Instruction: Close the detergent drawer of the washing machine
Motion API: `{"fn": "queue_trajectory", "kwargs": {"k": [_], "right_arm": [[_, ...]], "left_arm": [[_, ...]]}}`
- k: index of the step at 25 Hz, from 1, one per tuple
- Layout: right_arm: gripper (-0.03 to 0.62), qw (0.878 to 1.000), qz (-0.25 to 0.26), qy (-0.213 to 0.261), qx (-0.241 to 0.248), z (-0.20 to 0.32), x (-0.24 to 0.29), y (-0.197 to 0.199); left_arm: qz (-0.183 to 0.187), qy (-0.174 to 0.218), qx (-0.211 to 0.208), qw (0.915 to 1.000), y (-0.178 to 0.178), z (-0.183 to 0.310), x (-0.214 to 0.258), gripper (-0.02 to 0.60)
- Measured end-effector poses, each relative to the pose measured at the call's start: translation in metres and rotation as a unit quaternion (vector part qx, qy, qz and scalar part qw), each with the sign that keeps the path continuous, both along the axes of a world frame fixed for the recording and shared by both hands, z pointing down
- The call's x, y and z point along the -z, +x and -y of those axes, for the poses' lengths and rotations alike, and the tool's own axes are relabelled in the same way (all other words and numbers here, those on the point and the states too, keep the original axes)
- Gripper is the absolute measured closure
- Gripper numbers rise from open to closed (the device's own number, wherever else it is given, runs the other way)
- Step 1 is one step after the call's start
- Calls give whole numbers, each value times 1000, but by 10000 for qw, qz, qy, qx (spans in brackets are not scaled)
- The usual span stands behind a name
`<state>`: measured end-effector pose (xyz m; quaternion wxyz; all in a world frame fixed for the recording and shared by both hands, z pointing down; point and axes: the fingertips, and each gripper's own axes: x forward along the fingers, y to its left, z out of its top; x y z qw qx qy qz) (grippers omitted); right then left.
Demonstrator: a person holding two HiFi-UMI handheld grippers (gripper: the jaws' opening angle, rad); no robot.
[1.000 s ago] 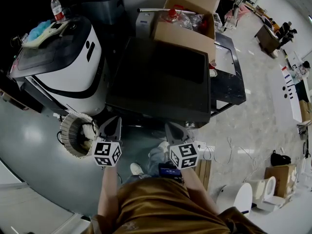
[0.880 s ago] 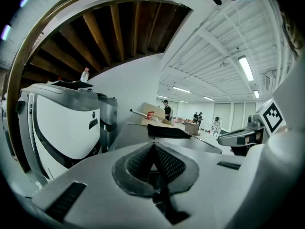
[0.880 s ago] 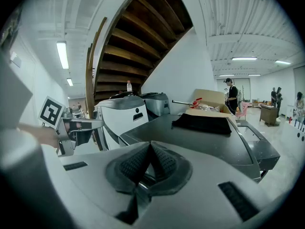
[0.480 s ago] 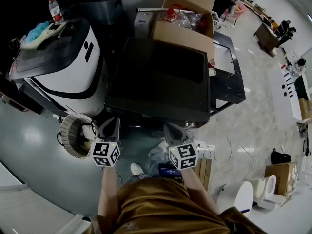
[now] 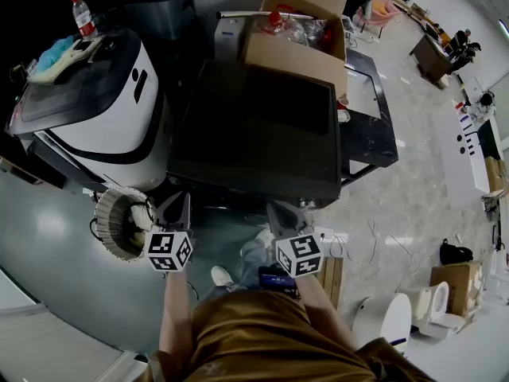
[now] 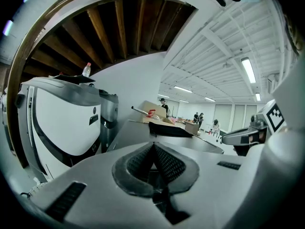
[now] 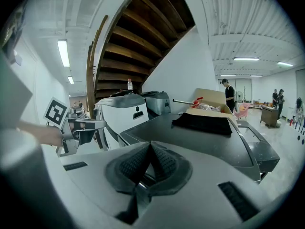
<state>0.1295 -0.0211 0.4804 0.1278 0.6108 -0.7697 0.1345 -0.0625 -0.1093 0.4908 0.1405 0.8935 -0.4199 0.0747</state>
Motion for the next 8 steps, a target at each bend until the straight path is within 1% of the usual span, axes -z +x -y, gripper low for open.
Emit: {"fn": "queue_trajectory", "kwargs": {"k": [8], "right_arm": [[582,10000,-31,-31,42,9,-3,1]], "left_arm": [[-29,-85,-44,10000,5,9,-7,558]]}}
